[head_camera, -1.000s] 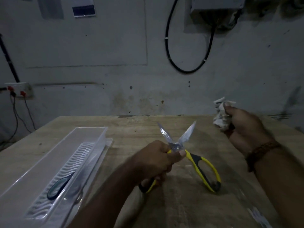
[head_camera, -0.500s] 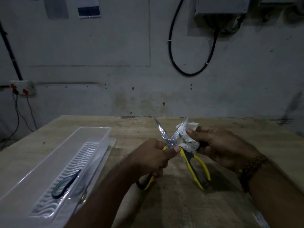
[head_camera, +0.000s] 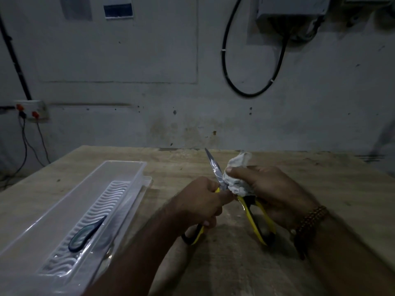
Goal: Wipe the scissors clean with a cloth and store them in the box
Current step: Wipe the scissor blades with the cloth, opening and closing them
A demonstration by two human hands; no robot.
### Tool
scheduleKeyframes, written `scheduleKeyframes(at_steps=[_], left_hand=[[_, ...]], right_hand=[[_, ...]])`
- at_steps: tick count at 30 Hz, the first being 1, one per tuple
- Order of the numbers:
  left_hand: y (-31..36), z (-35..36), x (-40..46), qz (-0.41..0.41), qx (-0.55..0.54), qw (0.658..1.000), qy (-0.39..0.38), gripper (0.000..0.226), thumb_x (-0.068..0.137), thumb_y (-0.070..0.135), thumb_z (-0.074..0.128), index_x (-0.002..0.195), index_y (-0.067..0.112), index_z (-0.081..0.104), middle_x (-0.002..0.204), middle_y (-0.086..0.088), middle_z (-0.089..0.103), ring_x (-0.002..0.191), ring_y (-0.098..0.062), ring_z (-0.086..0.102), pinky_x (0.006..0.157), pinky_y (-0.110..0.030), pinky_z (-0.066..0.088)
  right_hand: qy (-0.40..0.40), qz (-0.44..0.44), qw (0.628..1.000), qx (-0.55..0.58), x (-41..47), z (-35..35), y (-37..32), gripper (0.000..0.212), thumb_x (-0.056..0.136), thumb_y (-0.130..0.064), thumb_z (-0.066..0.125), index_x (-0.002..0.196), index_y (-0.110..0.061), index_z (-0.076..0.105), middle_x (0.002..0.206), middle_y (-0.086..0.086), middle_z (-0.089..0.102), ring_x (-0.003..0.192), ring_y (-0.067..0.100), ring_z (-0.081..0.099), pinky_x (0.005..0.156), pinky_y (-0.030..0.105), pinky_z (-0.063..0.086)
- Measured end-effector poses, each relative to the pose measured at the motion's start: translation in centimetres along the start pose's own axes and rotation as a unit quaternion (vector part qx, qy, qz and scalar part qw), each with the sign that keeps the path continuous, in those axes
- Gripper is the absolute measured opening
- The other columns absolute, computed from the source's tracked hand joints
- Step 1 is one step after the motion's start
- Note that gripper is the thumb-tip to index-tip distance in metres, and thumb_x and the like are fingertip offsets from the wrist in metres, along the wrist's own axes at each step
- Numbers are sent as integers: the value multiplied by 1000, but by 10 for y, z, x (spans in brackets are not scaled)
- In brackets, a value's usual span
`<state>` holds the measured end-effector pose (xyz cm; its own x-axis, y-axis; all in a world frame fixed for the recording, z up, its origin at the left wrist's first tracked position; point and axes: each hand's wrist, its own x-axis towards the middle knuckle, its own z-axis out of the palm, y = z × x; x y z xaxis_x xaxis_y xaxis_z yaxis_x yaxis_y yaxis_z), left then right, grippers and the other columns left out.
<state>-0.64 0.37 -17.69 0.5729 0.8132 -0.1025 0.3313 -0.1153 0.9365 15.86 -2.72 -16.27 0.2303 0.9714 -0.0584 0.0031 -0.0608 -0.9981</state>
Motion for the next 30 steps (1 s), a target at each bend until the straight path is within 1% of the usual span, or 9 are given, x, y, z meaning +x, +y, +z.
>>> scheduleKeyframes(at_steps=[3,5,7,9,12,17,23,27,30], left_hand=[[1,1,0,-3,-1,1000,0,38,101,40,66,70,19,64,53,3,44,41,-8,36,39,-21,35],[0,2,1,-6,-12,1000,3,38,101,38,65,68,20,63,52,4,43,41,-8,35,39,-21,34],[-1,2,1,-7,-10,1000,10,39,101,39,66,66,21,63,52,4,44,40,-8,36,39,-22,34],[-1,2,2,-7,5,1000,12,35,101,40,65,72,19,65,53,4,47,39,-7,40,41,-22,37],[0,0,2,-7,19,1000,6,33,100,42,64,77,18,67,55,3,51,38,-5,43,41,-22,39],[1,1,1,1,10,1000,5,37,99,45,64,91,9,72,55,2,49,37,-6,41,42,-22,38],[1,7,5,-5,36,999,34,40,98,46,67,69,18,63,54,1,52,36,-7,44,42,-24,39],[1,11,4,7,15,999,36,40,98,45,67,72,14,64,54,1,49,37,-8,42,41,-22,38],[2,13,4,20,7,999,40,39,99,42,66,73,13,62,53,1,47,37,-8,40,39,-21,37]], right_hand=[[31,31,999,1,-3,4,-3,26,87,-27,79,100,-4,80,87,11,82,76,23,80,58,25,58],[88,5,996,-36,-4,7,-4,36,83,-31,83,105,-3,76,88,8,81,68,18,78,49,21,54],[183,-58,975,-109,-5,7,-1,57,75,-36,89,117,-9,62,97,3,74,73,14,73,53,22,54],[233,-123,949,-171,-6,7,0,60,70,-37,92,115,-16,59,100,-1,69,85,12,69,64,26,56],[183,-126,956,-192,-3,5,0,37,70,-35,91,99,-17,77,91,-1,79,80,14,77,71,37,66],[88,-68,980,-163,-3,0,-6,19,82,-25,85,89,-8,82,76,3,80,55,7,74,46,20,54],[176,-71,980,-66,12,14,7,11,79,-17,86,77,-8,81,75,9,80,69,27,79,70,49,66],[188,-71,980,-11,15,14,8,9,84,-13,83,83,-5,80,77,10,80,66,24,79,65,42,66],[188,-84,978,23,17,13,10,8,86,-12,80,82,-6,80,77,9,80,63,20,78,55,29,61]])
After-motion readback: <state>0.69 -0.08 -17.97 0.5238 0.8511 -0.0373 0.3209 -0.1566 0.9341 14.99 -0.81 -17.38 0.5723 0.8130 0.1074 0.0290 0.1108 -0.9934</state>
